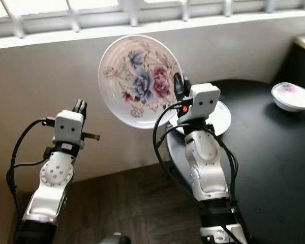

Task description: Kitchen organization

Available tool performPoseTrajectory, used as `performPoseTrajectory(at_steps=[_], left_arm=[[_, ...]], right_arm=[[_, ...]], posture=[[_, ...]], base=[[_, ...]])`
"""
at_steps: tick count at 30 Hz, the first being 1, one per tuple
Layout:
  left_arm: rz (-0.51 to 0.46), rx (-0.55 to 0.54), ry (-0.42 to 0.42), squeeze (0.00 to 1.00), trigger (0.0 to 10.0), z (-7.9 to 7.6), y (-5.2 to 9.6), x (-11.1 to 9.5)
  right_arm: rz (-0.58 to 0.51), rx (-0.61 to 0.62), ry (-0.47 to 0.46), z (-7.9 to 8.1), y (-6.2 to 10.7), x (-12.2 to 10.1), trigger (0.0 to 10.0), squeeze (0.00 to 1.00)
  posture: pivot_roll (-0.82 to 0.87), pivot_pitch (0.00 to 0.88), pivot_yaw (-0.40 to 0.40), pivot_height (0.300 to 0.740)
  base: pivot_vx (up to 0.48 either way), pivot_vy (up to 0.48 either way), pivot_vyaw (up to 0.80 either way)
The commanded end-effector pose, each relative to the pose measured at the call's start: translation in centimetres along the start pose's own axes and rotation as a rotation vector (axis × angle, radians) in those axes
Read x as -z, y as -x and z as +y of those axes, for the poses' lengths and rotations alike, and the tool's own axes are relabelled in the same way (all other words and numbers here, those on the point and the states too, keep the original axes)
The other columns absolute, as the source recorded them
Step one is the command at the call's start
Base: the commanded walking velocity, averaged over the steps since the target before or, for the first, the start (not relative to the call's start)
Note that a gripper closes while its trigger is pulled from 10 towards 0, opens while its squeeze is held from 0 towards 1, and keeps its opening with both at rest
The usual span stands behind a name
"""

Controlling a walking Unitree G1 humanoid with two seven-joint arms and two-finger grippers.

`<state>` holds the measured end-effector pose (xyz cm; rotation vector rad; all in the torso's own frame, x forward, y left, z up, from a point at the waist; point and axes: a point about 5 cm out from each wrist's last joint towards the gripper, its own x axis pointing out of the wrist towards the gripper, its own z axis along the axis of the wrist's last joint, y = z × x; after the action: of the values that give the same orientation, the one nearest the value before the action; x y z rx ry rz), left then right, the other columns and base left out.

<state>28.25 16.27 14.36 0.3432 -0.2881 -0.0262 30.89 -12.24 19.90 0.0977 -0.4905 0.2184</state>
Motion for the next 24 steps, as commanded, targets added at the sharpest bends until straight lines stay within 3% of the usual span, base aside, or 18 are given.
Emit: performPoseTrajectory(at_steps=[1,17,24], left_arm=[[0.000,0.002,0.008,0.00,10.0,-0.04,-0.11,-0.10],[0.006,0.017,0.004,0.00,10.0,-0.06,-0.17,-0.09],[0.017,0.014,0.018,0.00,10.0,-0.09,-0.19,-0.03]], right_arm=[[-0.032,0.012,-0.017,-0.19,-0.34,-0.69,0.0,0.25],[-0.015,0.002,-0.013,-0.01,-0.27,-0.34,0.0,0.23],[-0.007,0.011,-0.009,-0.16,-0.23,-0.18,0.0,0.15]], posture=[[-0.03,0.000,-0.035,0.740],[-0.02,0.000,-0.032,0.740],[-0.02,0.000,-0.032,0.740]], base=[[0.000,0.000,0.80],[0.000,0.000,0.80],[0.000,0.000,0.80]])
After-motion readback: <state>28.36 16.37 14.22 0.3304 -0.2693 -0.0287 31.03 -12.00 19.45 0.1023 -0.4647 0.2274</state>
